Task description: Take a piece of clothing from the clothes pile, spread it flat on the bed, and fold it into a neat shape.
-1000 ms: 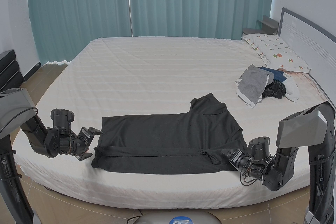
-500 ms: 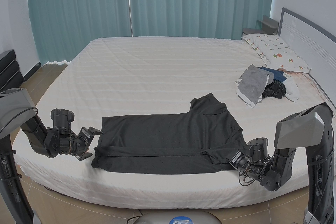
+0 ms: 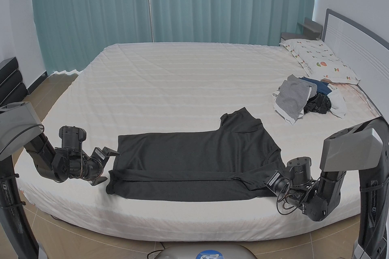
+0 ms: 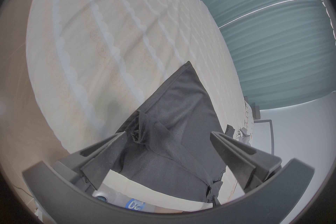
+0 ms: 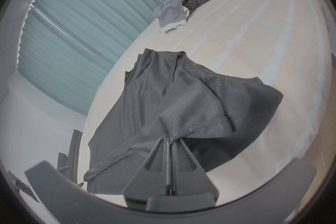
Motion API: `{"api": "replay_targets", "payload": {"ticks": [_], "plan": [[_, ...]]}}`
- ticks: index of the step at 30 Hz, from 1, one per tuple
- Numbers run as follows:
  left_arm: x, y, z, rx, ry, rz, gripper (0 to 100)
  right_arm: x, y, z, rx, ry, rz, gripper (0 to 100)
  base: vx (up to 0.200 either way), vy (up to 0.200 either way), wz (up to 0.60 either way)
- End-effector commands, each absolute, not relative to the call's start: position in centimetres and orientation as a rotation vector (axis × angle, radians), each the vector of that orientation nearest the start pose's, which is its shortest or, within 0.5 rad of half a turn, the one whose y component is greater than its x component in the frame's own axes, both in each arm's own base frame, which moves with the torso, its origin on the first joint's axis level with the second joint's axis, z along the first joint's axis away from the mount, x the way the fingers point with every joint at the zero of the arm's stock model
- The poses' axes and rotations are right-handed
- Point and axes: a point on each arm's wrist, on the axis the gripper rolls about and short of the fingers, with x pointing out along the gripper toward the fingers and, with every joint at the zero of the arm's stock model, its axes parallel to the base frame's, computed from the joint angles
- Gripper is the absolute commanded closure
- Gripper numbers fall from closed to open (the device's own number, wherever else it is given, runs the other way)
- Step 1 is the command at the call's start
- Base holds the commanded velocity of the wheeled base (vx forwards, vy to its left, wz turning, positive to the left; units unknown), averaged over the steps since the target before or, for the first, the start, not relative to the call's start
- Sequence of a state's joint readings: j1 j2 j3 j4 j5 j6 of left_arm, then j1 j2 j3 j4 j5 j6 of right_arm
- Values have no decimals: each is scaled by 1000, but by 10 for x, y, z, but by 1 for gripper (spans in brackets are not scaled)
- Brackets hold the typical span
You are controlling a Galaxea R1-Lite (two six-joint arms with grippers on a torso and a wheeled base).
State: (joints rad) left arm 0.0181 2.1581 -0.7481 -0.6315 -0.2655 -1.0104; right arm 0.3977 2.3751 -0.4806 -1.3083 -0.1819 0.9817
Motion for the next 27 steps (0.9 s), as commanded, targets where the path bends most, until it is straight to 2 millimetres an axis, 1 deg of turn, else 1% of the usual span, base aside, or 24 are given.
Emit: {"api": "replay_targets", "payload": {"ticks": [1,2,6,10,12,14,21,26,27], "plan": [[341,0,17,-1063,831,178,0,290,119,-15,805,570,-42,100,0,0,0],[341,0,17,-1062,831,178,0,289,118,-11,810,563,-35,100,0,0,0],[341,0,17,-1063,831,178,0,284,119,-8,806,573,-25,100,0,0,0],[341,0,17,-1062,832,178,0,280,121,7,812,556,0,100,0,0,0],[341,0,17,-1063,832,179,0,277,122,11,805,579,7,100,0,0,0],[341,0,17,-1062,831,178,0,274,123,10,796,612,10,100,0,0,0],[341,0,17,-1062,832,178,0,271,121,8,788,636,2,100,0,0,0],[341,0,17,-1062,831,178,0,267,120,-2,771,686,-11,100,0,0,0],[341,0,17,-1062,831,178,0,267,120,-3,770,689,-12,0,0,0,0]]}}
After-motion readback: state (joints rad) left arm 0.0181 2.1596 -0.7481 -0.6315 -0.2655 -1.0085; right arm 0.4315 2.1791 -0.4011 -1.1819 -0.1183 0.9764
